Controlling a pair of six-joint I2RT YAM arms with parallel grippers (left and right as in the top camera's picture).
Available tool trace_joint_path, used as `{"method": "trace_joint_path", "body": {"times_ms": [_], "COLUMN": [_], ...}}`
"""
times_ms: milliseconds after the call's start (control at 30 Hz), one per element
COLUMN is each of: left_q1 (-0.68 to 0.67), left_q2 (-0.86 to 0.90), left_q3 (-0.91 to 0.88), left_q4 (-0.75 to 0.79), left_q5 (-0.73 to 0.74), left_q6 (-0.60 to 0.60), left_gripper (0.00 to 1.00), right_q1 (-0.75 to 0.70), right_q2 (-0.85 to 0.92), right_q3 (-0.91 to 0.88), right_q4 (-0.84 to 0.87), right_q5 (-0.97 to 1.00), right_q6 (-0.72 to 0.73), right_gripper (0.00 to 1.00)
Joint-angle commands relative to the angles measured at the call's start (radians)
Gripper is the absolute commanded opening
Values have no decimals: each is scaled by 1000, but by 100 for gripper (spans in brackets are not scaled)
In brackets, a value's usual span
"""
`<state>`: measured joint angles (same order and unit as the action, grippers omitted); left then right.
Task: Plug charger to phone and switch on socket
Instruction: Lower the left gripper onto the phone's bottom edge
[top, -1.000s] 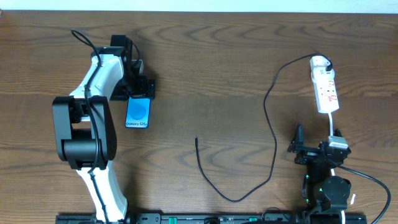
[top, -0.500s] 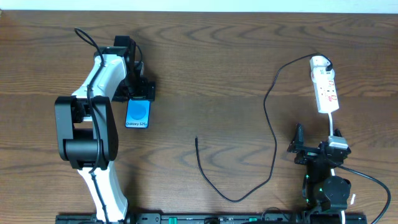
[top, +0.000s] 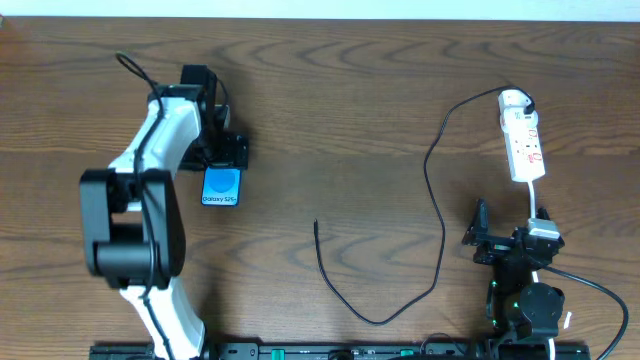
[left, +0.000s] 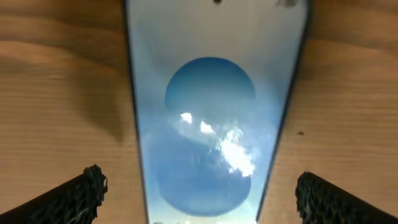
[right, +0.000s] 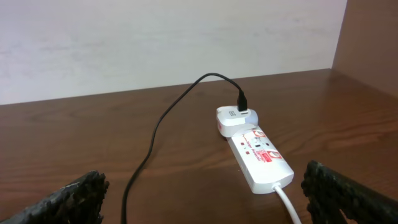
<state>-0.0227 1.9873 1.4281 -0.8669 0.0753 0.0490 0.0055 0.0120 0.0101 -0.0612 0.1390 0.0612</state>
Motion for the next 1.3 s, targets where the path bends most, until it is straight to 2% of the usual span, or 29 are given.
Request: {"method": "trace_joint_path", "body": {"times_ms": [0, 333, 1267], "left_q1": [-3, -3, -3], "left_q2": [-85, -102, -47], "left_q3": [-47, -152, -169], "left_q4": [47, 183, 215], "left_q5": [-4, -4, -9], "left_q6": [-2, -2, 2], "left_gripper": [100, 100, 98], "right_q1": [9, 9, 9], "right_q2": [-6, -6, -5], "right_q3": [-5, -5, -5], "right_q4": [1, 1, 1], "right_q5": [8, 8, 8], "right_q6": [13, 13, 13], "right_gripper": [99, 99, 99]}}
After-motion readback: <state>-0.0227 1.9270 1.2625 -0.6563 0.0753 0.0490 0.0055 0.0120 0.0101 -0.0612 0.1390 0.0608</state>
